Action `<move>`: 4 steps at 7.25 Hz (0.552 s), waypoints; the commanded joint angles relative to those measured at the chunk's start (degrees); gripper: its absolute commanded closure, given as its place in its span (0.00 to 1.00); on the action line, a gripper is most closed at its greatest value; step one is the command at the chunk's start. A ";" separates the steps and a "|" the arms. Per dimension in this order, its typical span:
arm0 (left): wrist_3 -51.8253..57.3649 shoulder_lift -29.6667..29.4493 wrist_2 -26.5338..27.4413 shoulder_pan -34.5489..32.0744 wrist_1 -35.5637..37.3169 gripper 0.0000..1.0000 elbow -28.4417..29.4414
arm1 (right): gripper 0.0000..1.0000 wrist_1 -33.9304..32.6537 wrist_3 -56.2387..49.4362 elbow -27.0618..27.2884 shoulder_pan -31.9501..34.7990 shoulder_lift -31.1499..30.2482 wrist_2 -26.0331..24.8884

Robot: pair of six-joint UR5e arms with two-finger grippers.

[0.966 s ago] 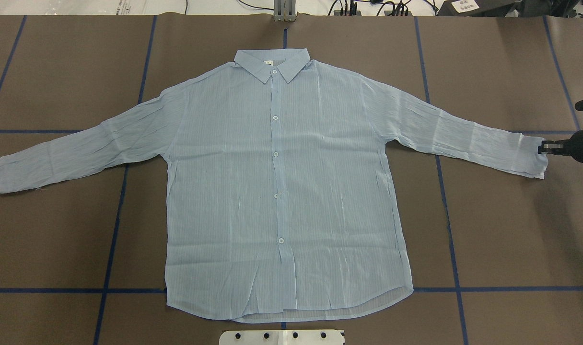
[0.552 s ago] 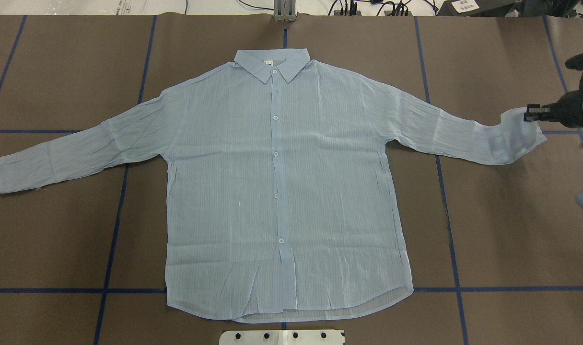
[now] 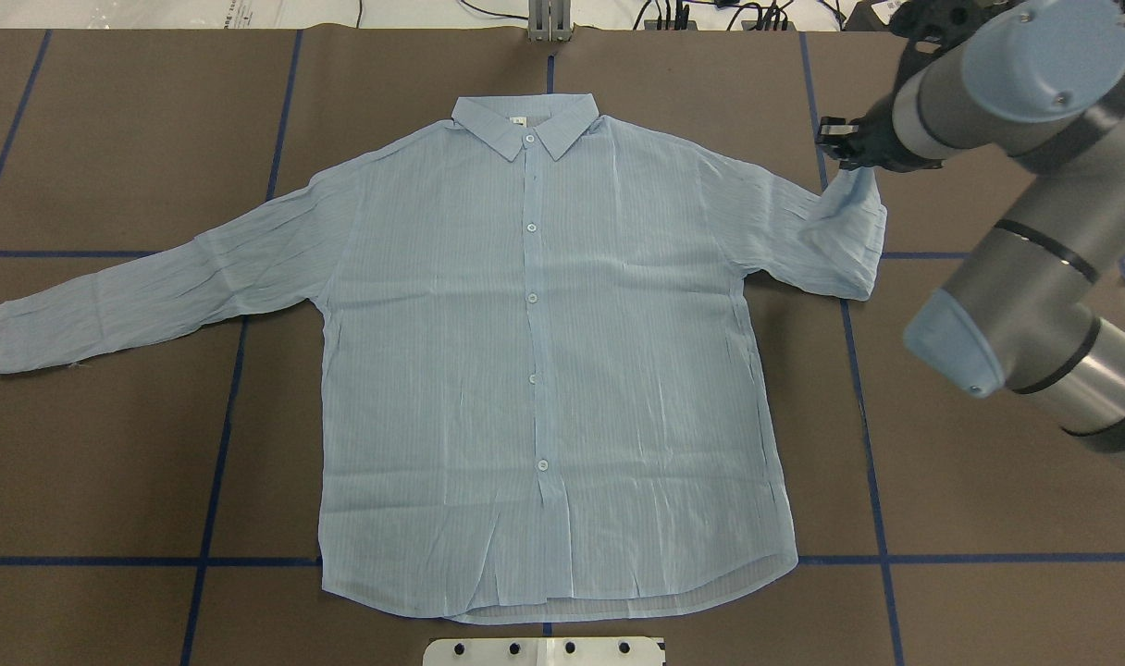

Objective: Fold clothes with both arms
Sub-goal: 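Grasp the sleeve cuff nearest the right gripper with the right gripper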

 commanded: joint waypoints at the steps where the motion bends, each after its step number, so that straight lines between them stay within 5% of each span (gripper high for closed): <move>1: -0.04 0.24 0.00 -0.16 0.01 0.00 0.00 | 1.00 -2.21 6.40 -7.41 -7.90 13.17 -8.10; 2: -0.21 0.33 0.00 -0.25 0.01 0.00 0.00 | 1.00 1.62 6.33 -12.50 -10.80 18.02 -12.31; 4: -0.04 0.77 0.09 -0.34 -0.08 0.00 -0.09 | 1.00 22.55 6.07 -24.00 -15.64 21.73 -18.31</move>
